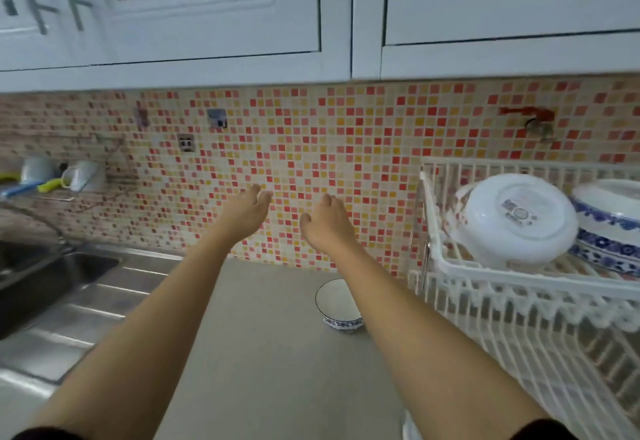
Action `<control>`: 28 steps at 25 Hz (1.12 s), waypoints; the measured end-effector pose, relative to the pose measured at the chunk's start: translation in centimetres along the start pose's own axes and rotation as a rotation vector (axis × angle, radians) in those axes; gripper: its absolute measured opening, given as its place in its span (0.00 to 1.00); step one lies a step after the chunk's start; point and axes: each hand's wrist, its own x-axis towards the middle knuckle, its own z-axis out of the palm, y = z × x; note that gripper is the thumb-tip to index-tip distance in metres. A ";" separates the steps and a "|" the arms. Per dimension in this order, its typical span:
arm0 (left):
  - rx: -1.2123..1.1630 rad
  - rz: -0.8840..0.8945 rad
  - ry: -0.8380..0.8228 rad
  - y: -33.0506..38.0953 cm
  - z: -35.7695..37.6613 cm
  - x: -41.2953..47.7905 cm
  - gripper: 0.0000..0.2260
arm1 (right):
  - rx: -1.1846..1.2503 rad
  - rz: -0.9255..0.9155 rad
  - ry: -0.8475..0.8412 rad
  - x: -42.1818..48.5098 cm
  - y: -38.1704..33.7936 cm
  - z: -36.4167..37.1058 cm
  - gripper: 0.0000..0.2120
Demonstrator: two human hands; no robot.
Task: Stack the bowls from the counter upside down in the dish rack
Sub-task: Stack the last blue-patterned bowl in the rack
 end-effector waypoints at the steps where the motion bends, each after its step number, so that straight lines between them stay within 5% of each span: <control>1: 0.007 -0.001 -0.053 -1.3 1.0 0.6 0.25 | -0.016 0.046 -0.008 0.3 0.6 1.6 0.32; 9: 0.023 -0.036 -0.447 -7.0 14.8 2.7 0.23 | -0.076 0.505 -0.086 0.4 10.1 11.2 0.34; 14: 0.027 -0.089 -0.586 -7.9 23.2 2.3 0.23 | 0.183 0.795 -0.062 0.3 16.1 14.1 0.29; 21: -0.121 -0.353 -0.643 -9.3 30.9 4.3 0.21 | 0.196 0.882 -0.161 1.6 20.9 18.8 0.26; 28: -0.449 -0.480 -0.544 -8.7 28.7 4.6 0.14 | 0.491 0.856 -0.116 1.9 18.9 16.9 0.19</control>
